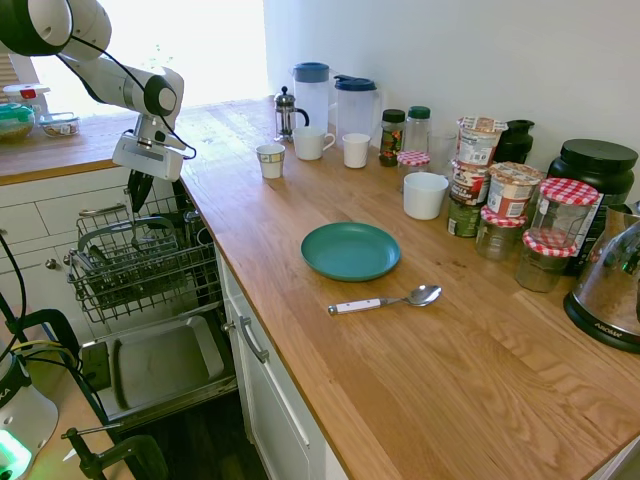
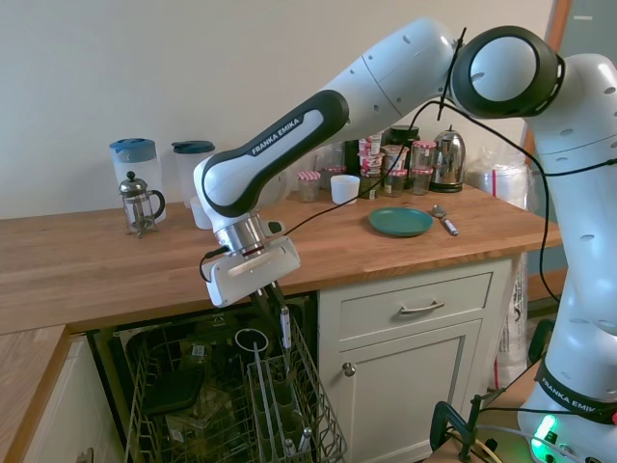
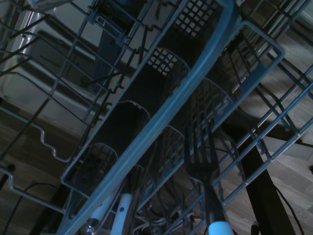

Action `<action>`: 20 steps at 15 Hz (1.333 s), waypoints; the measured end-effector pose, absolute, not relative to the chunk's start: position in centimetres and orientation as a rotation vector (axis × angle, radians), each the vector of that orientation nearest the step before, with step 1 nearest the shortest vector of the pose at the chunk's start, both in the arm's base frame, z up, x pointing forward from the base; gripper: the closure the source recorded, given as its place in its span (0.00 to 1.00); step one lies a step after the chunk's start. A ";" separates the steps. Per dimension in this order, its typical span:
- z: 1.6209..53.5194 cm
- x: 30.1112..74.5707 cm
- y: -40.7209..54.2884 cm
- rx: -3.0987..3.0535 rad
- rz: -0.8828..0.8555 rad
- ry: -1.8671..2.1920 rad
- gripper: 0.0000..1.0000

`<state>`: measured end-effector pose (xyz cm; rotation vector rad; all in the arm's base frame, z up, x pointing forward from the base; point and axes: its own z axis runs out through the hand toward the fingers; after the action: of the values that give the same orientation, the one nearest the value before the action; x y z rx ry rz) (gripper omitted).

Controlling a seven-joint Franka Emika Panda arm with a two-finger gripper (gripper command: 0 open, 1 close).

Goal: Put the fork in the dishwasher

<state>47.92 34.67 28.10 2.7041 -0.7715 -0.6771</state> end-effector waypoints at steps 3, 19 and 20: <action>26.4 48.0 34.9 2.679 -0.695 -0.774 1.00; 22.0 51.2 37.6 2.614 -0.668 -0.802 0.00; 21.9 51.2 37.7 2.615 -0.667 -0.803 0.00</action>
<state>51.23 37.68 21.90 2.6146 -0.8026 -0.6675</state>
